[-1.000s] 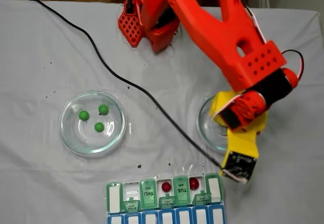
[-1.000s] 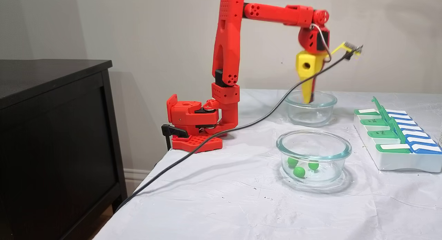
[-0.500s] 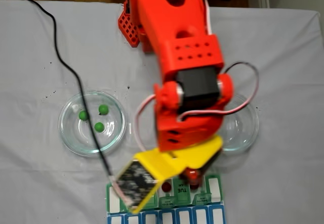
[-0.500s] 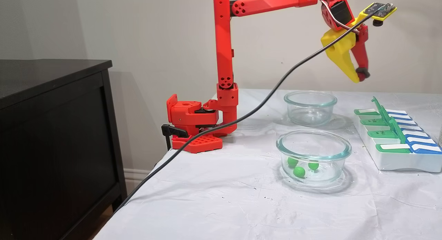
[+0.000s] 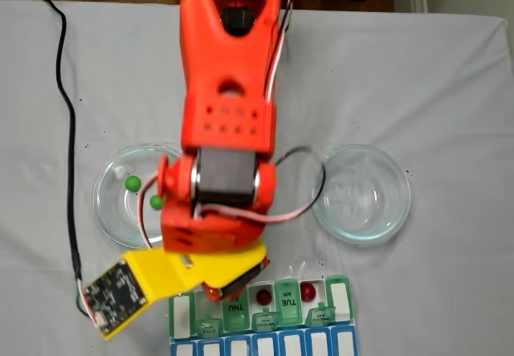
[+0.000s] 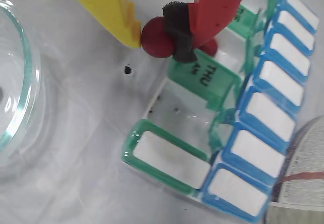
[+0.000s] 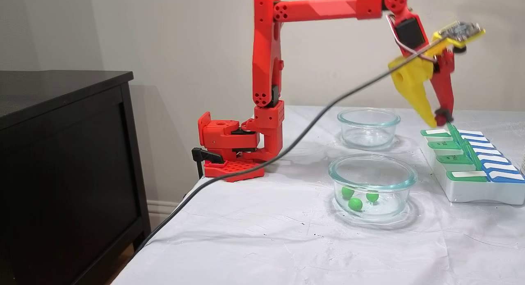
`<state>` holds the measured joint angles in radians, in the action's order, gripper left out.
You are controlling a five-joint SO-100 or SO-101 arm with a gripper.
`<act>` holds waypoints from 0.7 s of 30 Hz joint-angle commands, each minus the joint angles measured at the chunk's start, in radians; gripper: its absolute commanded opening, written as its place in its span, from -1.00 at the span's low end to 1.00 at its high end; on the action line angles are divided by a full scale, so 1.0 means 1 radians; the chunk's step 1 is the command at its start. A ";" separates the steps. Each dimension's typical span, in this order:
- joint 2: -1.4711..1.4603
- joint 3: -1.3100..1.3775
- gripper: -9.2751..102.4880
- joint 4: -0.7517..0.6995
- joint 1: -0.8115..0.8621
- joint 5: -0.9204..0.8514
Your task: Sort medicines into box.
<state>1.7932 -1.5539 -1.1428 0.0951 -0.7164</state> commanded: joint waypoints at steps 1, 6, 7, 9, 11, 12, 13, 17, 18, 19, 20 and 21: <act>-0.003 0.110 -0.84 0.014 0.012 -0.006; -0.054 0.163 -0.84 0.037 0.015 -0.006; -0.071 0.183 -0.84 0.043 0.017 -0.006; -0.114 0.241 -0.84 0.043 0.021 0.005; -0.149 0.287 -0.84 0.041 0.025 0.008; -0.158 0.295 -0.84 0.046 0.025 0.009; -0.164 0.296 -0.84 0.057 0.025 0.009; -0.206 0.316 -0.84 0.081 0.020 0.012; -0.219 0.337 -0.84 0.074 0.021 0.014; -0.230 0.351 -0.84 0.067 0.021 0.003; -0.238 0.362 -0.84 0.063 0.021 -0.005; -0.241 0.367 -0.77 0.057 0.021 -0.005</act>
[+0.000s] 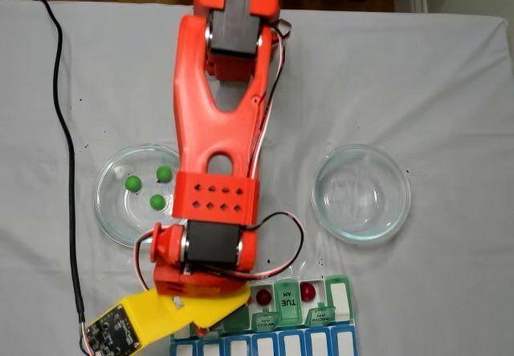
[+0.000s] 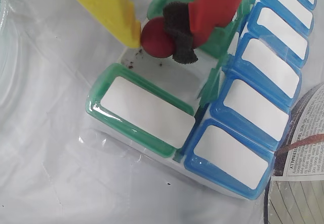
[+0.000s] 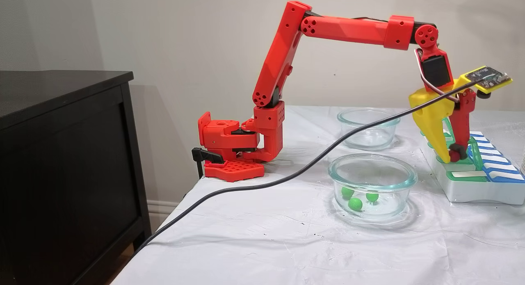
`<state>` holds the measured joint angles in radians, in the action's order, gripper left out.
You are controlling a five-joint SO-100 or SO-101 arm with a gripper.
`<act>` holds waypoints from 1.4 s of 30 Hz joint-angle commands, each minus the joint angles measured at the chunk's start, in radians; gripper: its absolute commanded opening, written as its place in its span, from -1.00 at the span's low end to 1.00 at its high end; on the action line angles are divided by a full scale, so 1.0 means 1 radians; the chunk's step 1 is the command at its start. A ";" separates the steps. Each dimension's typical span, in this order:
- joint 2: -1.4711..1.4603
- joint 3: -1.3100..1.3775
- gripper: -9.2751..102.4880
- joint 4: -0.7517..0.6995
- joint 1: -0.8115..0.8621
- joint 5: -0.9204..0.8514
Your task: Sort medicines into box.
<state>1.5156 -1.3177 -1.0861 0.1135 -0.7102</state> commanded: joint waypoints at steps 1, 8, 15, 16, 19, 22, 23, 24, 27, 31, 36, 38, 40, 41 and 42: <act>0.035 0.130 -0.60 -0.003 0.003 -0.011; 0.052 0.118 -0.48 -0.009 0.012 -0.035; 0.129 0.141 -0.84 -0.100 0.057 -0.054; 0.135 0.178 -0.84 -0.173 0.075 -0.071; 0.146 0.264 -0.84 -0.342 0.114 -0.170; 0.146 0.344 -0.84 -0.528 0.178 -0.336; 0.155 0.348 -0.84 -0.568 0.206 -0.393; 0.189 0.310 -0.84 -0.578 0.239 -0.460; 0.313 0.115 -0.84 -0.572 0.330 -0.629; 0.471 -0.187 -0.84 -0.534 0.360 -0.747; 0.660 -0.471 -0.74 -0.439 0.374 -0.839; 0.663 -0.491 -0.69 -0.446 0.374 -0.847; 0.646 -0.491 -0.63 -0.440 0.370 -0.838; 0.632 -0.489 -0.61 -0.434 0.370 -0.834; 0.621 -0.492 -0.60 -0.419 0.368 -0.834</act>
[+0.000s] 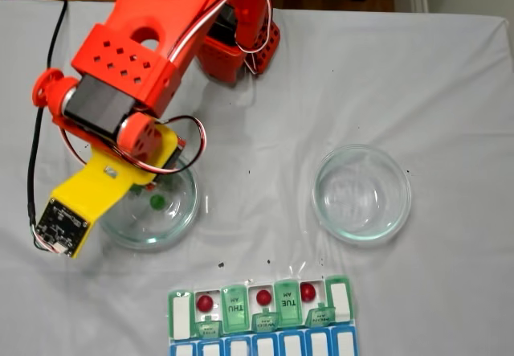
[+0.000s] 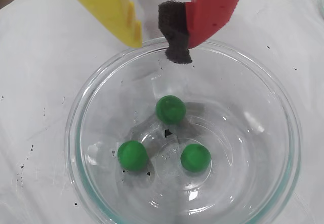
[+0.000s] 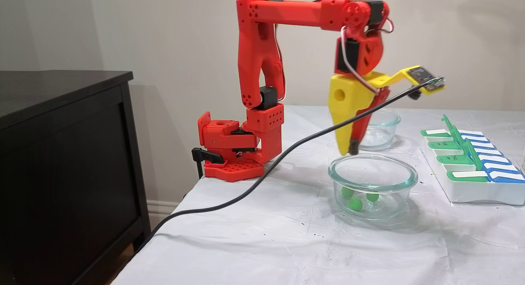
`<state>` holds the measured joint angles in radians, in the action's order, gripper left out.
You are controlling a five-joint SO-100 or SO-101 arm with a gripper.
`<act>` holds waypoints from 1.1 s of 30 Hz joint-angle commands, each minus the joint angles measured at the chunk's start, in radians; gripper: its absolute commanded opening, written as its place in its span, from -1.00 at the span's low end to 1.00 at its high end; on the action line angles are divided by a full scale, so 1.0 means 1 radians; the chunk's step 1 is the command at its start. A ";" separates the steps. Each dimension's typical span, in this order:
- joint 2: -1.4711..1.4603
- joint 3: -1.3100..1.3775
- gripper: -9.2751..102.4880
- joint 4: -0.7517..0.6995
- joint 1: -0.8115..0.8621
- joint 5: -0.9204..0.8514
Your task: Sort medicines into box.
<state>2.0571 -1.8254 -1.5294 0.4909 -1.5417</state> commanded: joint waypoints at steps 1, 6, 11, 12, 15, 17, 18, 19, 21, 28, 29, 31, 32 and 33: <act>0.066 0.011 -0.60 0.044 -0.009 0.005; 0.002 -0.006 -0.56 0.140 0.000 0.012; -0.043 0.003 -0.49 0.163 0.000 0.005; -0.057 0.003 -0.49 0.163 -0.002 0.002; -0.084 0.006 -0.49 0.156 -0.005 -0.003; -0.104 0.002 -0.51 0.156 -0.014 0.011; -0.126 0.002 -0.51 0.156 -0.020 0.021; -0.144 0.000 -0.51 0.158 -0.026 0.028; -0.156 -0.005 -0.51 0.167 -0.031 0.035; -0.216 0.006 -0.52 0.156 -0.034 0.026; -0.233 0.012 -0.52 0.153 -0.034 0.025; -0.261 0.020 -0.53 0.147 -0.032 0.021; -0.267 0.021 -0.53 0.144 -0.032 0.018; -0.275 0.023 -0.53 0.140 -0.032 0.017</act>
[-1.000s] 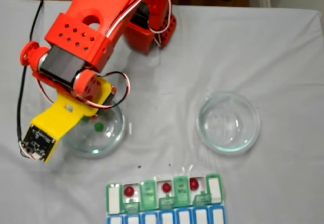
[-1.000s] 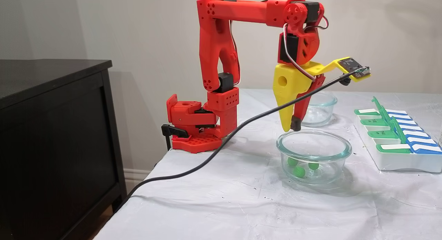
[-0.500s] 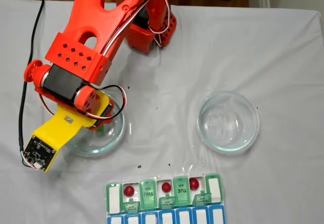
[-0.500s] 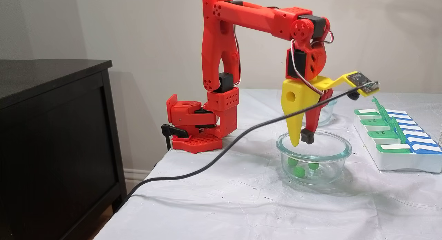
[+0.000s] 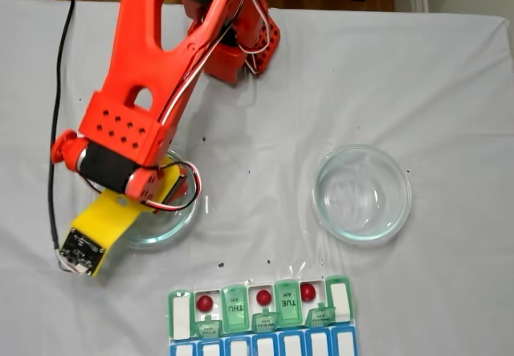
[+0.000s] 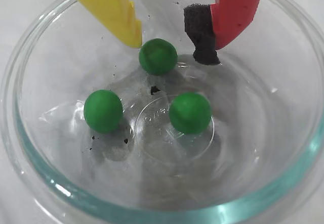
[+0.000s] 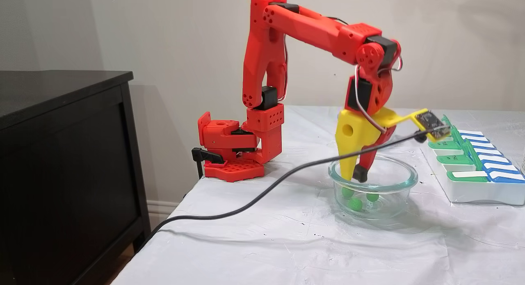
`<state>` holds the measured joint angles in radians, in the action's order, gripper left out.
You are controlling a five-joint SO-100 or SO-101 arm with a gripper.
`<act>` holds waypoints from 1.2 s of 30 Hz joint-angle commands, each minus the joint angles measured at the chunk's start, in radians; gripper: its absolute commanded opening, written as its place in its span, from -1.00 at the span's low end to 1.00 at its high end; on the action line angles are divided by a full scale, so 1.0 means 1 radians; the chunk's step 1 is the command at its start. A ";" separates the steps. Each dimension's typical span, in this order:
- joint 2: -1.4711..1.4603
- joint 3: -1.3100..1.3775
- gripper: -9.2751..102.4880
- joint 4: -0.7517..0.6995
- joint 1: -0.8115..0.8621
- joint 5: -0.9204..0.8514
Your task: Sort medicines into box.
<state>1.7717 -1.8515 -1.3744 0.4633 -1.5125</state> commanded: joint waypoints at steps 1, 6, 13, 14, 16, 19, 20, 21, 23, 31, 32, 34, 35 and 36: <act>0.003 0.051 -0.53 -0.018 -0.006 -0.015; -0.037 0.067 -0.55 -0.026 -0.008 -0.026; -0.086 0.064 -0.63 -0.020 -0.012 -0.044; -0.091 0.064 -0.65 -0.023 -0.014 -0.046; -0.107 0.069 -0.71 -0.037 -0.015 -0.054; -0.103 0.052 -0.84 -0.034 -0.017 -0.051; -0.097 0.048 -0.84 -0.029 -0.017 -0.049; -0.087 0.041 -0.84 -0.021 -0.015 -0.046; -0.074 0.037 -0.84 -0.011 -0.014 -0.037; 0.110 0.041 -0.84 0.074 -0.002 0.052; 0.133 0.049 -0.84 0.075 -0.003 0.080; 0.192 0.054 -0.84 0.106 -0.012 0.138; 0.232 0.052 -0.84 0.132 -0.014 0.169; 0.270 0.049 -0.84 0.158 -0.014 0.204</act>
<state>1.8132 -1.8224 -1.2855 0.4633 -1.3975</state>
